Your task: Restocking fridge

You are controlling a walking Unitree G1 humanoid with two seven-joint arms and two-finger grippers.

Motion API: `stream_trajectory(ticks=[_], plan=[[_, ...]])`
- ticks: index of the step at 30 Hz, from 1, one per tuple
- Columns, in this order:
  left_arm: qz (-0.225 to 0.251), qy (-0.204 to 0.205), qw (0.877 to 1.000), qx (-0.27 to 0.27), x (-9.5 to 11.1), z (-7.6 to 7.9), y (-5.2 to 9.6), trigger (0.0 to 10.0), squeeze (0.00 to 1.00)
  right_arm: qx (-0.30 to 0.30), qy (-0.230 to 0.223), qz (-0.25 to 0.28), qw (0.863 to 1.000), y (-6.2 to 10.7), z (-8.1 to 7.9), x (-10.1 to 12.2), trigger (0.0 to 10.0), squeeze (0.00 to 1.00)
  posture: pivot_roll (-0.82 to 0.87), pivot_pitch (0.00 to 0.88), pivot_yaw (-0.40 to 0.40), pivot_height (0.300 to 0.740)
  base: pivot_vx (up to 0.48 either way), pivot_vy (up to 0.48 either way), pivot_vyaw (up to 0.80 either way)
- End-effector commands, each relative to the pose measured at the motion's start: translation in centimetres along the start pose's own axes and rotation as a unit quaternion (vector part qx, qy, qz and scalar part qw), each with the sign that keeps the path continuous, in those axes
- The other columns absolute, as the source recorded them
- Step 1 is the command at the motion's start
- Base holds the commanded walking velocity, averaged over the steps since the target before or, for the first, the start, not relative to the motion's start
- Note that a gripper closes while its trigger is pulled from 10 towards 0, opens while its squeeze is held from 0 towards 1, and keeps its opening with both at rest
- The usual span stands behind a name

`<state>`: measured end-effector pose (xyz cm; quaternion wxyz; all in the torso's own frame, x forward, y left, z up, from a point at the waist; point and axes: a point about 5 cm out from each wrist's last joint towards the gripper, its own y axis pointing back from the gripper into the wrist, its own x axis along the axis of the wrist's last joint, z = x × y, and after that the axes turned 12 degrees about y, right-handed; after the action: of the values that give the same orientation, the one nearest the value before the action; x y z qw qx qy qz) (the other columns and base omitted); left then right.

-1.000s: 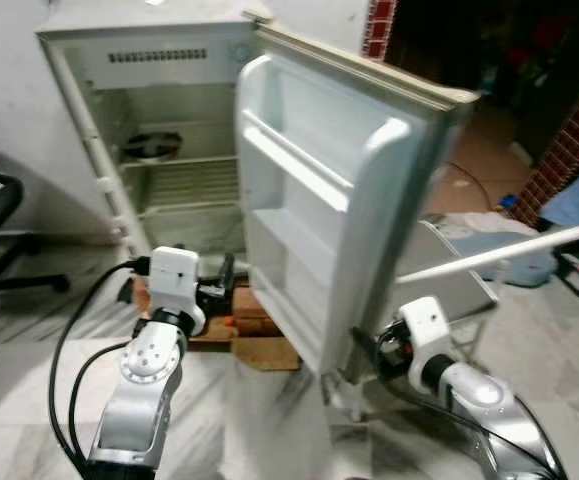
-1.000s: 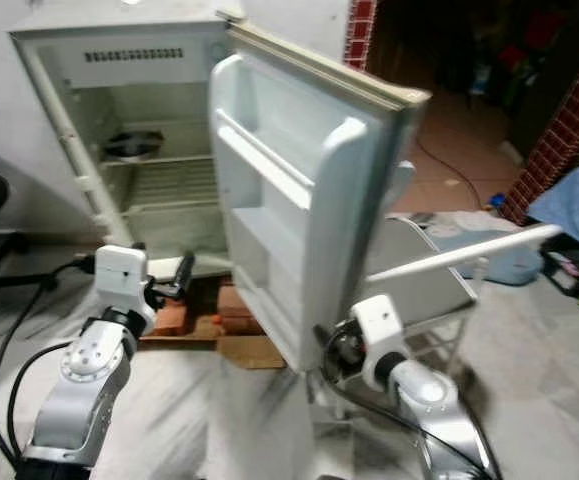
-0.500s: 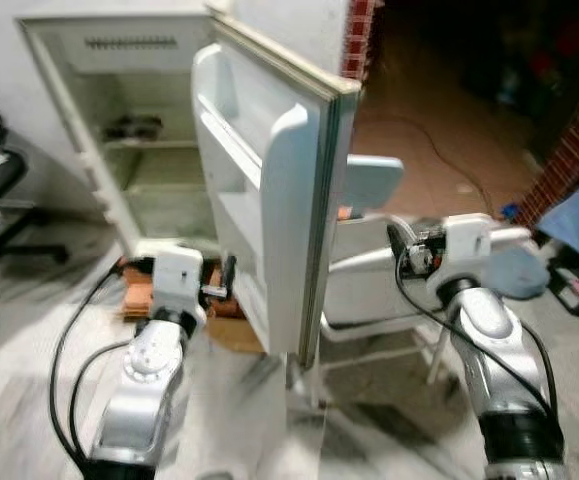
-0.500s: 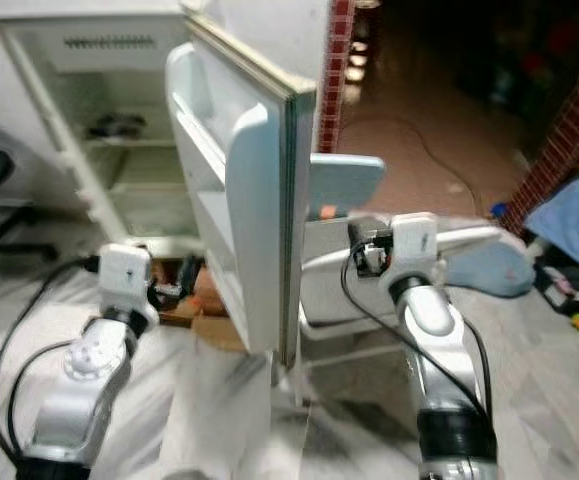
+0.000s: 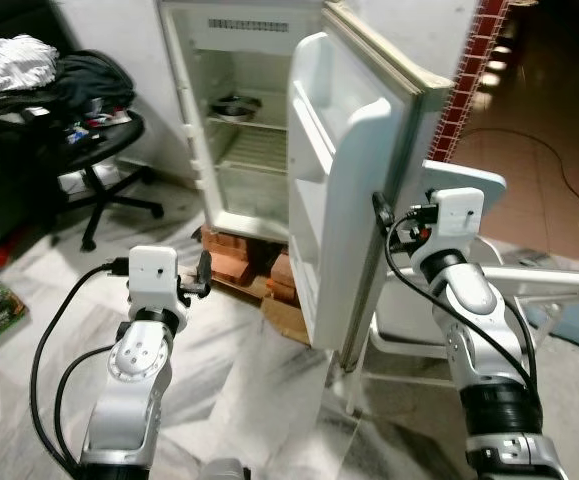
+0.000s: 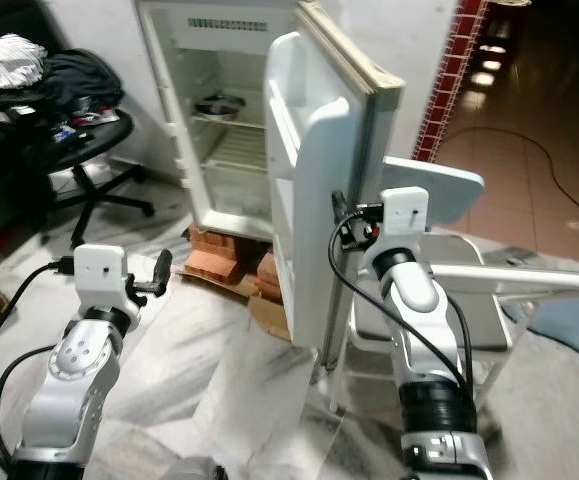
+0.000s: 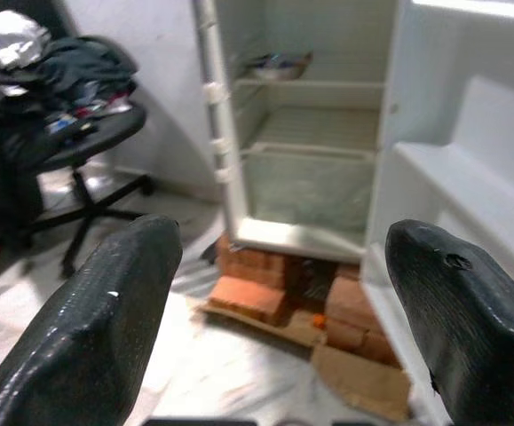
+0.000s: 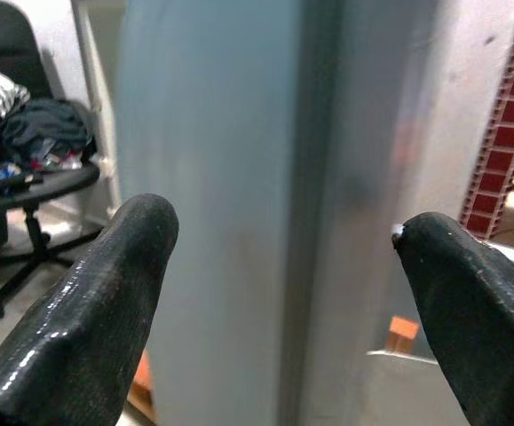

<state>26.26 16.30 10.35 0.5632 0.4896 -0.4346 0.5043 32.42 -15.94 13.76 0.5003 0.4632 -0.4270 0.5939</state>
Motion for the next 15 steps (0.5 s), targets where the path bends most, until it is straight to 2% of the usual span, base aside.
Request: stream_trajectory(ticks=[1,6,8,11,13,15], plan=[[0.006,-0.004,1.000,0.002,0.5,0.0,-0.1,10.0,0.00,-0.014,0.006,0.002,1.000,-0.5,0.0,0.3,10.0,0.00,0.06,0.000,0.008,0.740,0.000,0.000,0.00],[0.004,-0.005,1.000,0.000,0.4,0.1,-0.2,10.0,0.00,-0.008,-0.013,0.018,1.000,-1.9,-1.2,1.5,10.0,0.00,0.06,0.000,0.011,0.740,0.000,0.000,0.00],[0.003,-0.005,1.000,-0.001,0.5,0.1,-0.3,10.0,0.00,0.003,-0.041,0.035,0.999,-2.9,-2.4,2.8,10.0,0.00,0.06,0.000,0.014,0.740,0.000,0.000,0.00],[0.001,-0.006,1.000,-0.003,0.4,0.2,-0.4,10.0,0.00,0.011,-0.053,0.054,0.997,-3.9,-3.8,4.3,10.0,0.00,0.06,0.000,0.014,0.740,0.000,0.000,0.00],[0.002,-0.006,1.000,-0.005,0.5,0.3,-0.5,10.0,0.00,0.031,-0.082,0.070,0.994,-4.5,-5.1,5.6,10.0,0.00,0.06,0.000,0.015,0.740,0.000,0.000,0.00],[0.004,-0.005,1.000,-0.008,0.6,0.5,-0.5,10.0,0.00,0.093,-0.140,0.098,0.981,-4.7,-7.2,7.4,10.0,0.00,0.07,0.000,0.012,0.740,0.000,0.000,0.00]])
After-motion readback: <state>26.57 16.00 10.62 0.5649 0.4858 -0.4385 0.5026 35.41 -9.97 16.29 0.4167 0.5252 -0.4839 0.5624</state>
